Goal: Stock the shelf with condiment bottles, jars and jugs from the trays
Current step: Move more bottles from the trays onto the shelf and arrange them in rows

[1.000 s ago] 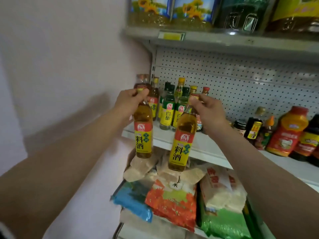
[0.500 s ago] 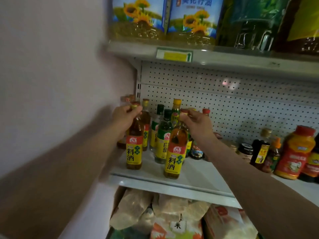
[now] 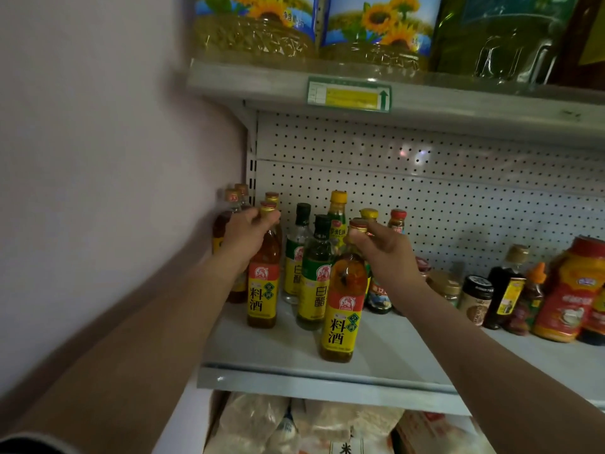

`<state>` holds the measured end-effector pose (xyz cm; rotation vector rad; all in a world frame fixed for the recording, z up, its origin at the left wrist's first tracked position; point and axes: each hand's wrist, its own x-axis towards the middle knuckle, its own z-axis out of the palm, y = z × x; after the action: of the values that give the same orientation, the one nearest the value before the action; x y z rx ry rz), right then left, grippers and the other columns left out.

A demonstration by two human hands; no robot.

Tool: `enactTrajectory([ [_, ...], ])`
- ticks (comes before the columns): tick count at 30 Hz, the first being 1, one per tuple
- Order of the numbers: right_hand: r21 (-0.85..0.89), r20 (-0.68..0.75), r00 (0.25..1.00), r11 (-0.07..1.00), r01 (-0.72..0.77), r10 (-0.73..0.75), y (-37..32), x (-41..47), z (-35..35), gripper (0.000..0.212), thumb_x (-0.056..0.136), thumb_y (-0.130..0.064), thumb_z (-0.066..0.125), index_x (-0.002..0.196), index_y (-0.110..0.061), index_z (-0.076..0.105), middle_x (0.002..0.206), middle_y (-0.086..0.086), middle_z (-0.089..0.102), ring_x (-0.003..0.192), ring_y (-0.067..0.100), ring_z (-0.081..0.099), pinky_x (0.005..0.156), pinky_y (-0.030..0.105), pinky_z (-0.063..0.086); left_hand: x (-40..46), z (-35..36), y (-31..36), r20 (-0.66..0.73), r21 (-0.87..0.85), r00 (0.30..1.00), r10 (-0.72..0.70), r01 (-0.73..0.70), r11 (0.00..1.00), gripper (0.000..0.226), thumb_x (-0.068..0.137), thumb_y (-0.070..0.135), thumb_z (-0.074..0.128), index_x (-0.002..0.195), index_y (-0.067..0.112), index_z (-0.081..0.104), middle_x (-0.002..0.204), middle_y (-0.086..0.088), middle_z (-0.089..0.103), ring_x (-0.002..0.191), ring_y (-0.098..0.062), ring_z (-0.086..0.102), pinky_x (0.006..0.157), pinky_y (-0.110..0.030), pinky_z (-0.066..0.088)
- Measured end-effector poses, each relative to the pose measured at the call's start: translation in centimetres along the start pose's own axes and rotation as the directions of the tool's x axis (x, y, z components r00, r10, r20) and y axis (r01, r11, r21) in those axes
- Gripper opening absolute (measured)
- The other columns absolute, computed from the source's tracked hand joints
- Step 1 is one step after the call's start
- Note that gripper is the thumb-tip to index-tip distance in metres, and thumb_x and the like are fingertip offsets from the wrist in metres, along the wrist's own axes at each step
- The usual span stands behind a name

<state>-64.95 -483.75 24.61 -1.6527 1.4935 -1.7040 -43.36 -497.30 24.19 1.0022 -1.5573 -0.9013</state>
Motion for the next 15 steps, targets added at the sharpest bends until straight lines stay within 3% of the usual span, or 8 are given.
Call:
enactTrajectory([
  [2,0.017,0.000,1.000,1.000,-0.011,0.011,0.4,-0.2,-0.1,0.019,0.097,-0.027,0.062,0.112,-0.018,0.071,0.097,-0.005,0.077,0.091,0.009,0.073,0.082,0.030,0.059,0.3,0.2,-0.2,0.014,0.014,1.000,-0.016,0.016,1.000,0.037,0.091,0.051,0.061,0.115,0.023,0.067,0.106,0.006,0.067,0.097,-0.014,0.062,0.088,-0.035,0.050],
  [5,0.005,0.020,0.999,0.999,-0.045,0.045,1.9,-0.9,-0.1,0.021,0.094,-0.034,0.065,0.110,-0.023,0.072,0.101,-0.006,0.076,0.099,0.013,0.072,0.086,0.035,0.058,0.3,0.4,-0.3,0.014,0.000,1.000,-0.024,0.024,1.000,0.036,0.091,0.051,0.062,0.116,0.026,0.065,0.106,0.008,0.066,0.100,-0.016,0.062,0.092,-0.039,0.049],
  [7,0.030,0.038,0.996,0.996,-0.086,0.085,3.1,-1.7,-0.2,0.014,0.093,-0.032,0.067,0.106,-0.028,0.071,0.101,-0.008,0.076,0.099,0.012,0.071,0.079,0.027,0.058,-0.2,0.4,-0.5,0.015,-0.023,1.000,-0.018,0.018,1.000,0.030,0.092,0.047,0.062,0.116,0.029,0.062,0.104,0.012,0.063,0.102,-0.014,0.060,0.091,-0.036,0.049],
  [9,0.131,0.067,0.990,0.982,-0.134,0.126,4.3,-3.0,-0.3,0.019,0.090,-0.026,0.070,0.108,-0.033,0.068,0.104,-0.007,0.075,0.098,0.009,0.071,0.073,0.020,0.056,-1.0,0.4,-1.3,0.021,-0.046,1.000,-0.022,0.023,0.999,0.038,0.092,0.043,0.064,0.127,0.028,0.057,0.112,0.010,0.063,0.106,-0.015,0.060,0.094,-0.037,0.050],
  [12,0.174,0.145,0.972,0.962,-0.209,0.185,6.6,-5.1,-0.3,0.039,0.085,-0.025,0.073,0.122,-0.031,0.061,0.111,-0.006,0.073,0.104,0.009,0.069,0.079,0.027,0.057,-2.9,0.6,-3.7,-0.019,-0.075,0.998,-0.064,0.063,0.995,0.054,0.088,0.039,0.070,0.136,0.026,0.050,0.128,0.004,0.060,0.116,-0.019,0.058,0.100,-0.045,0.049],
  [15,0.089,0.188,0.951,0.960,-0.266,0.246,9.1,-7.2,0.2,0.043,0.080,-0.035,0.072,0.121,-0.026,0.064,0.111,-0.008,0.074,0.108,0.011,0.068,0.087,0.031,0.055,-4.9,0.8,-6.7,0.016,-0.024,0.992,-0.124,0.125,0.992,0.056,0.082,0.038,0.077,0.129,0.035,0.048,0.118,0.012,0.061,0.114,-0.017,0.058,0.101,-0.046,0.047],
])
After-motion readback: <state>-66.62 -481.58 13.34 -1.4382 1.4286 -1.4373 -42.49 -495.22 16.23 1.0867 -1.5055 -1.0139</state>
